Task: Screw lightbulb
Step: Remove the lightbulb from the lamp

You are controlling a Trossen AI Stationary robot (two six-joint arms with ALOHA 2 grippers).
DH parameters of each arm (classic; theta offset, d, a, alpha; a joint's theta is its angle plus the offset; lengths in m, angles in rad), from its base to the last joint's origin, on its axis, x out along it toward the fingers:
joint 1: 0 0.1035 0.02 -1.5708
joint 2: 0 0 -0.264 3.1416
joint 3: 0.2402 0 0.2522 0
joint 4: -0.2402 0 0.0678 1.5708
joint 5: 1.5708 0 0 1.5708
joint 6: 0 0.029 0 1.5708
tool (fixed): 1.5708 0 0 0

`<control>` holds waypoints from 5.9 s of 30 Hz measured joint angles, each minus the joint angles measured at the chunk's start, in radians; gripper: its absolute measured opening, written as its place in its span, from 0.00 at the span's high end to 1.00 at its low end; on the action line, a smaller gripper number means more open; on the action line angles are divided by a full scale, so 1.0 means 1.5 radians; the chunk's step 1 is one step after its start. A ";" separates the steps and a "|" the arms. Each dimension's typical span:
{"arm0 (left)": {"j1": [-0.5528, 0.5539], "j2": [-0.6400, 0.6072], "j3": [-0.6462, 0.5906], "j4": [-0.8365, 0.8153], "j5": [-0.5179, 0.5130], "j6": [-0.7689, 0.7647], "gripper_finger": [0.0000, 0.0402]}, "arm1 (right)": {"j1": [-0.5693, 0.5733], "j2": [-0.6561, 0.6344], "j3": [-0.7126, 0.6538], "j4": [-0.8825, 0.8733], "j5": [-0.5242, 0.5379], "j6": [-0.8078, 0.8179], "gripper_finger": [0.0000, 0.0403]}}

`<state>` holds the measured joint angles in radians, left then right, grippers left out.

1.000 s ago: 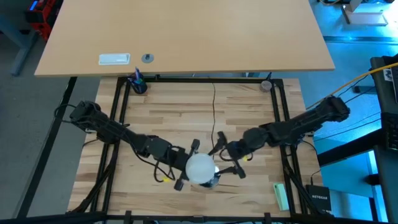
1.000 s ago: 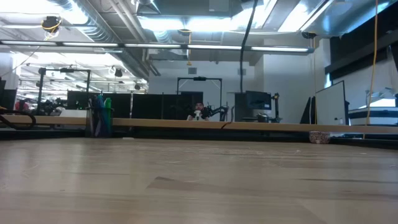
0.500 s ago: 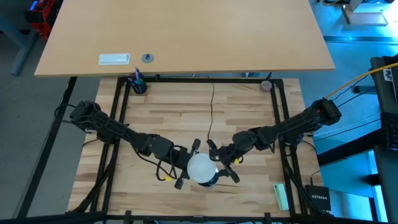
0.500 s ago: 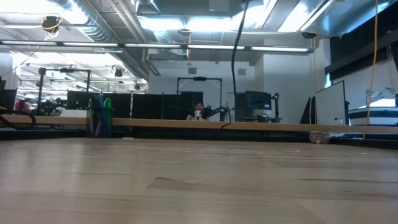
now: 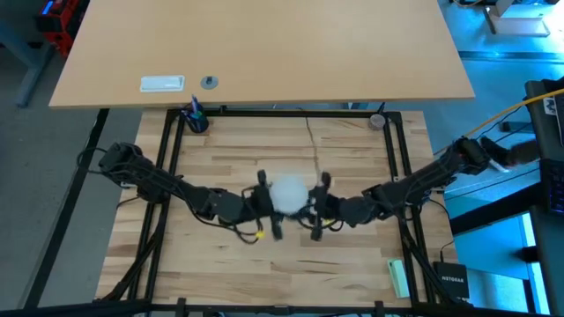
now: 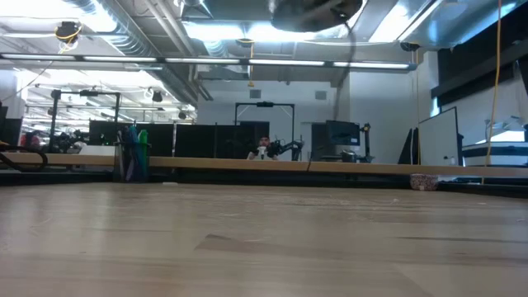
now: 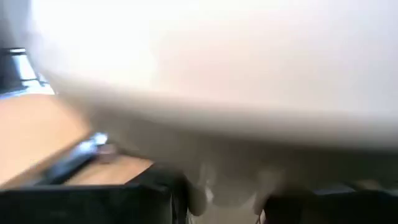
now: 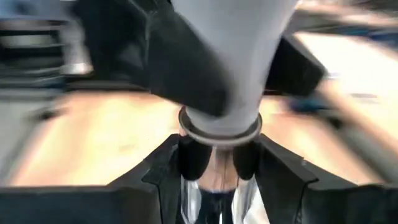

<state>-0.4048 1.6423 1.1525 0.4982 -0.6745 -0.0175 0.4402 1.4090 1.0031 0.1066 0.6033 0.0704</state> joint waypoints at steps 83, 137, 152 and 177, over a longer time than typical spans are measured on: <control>-0.022 -0.011 0.023 0.026 0.331 0.105 0.67 | -0.017 0.039 0.078 0.003 -0.497 -0.007 0.19; -0.067 0.075 -0.028 -0.188 -0.123 -0.195 0.65 | 0.116 -0.001 -0.075 -0.102 0.062 0.075 0.20; -0.054 0.076 -0.086 -0.245 -0.034 -0.265 0.48 | 0.062 0.023 -0.161 0.052 -0.012 0.054 0.23; -0.061 -0.051 -0.056 -0.597 0.164 -0.290 0.39 | 0.063 0.030 -0.161 0.052 -0.008 0.039 0.23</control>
<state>-0.4956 1.5661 1.0685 -0.3978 -0.4278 -0.4528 0.5343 1.4536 0.7616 0.1844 0.5911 0.1287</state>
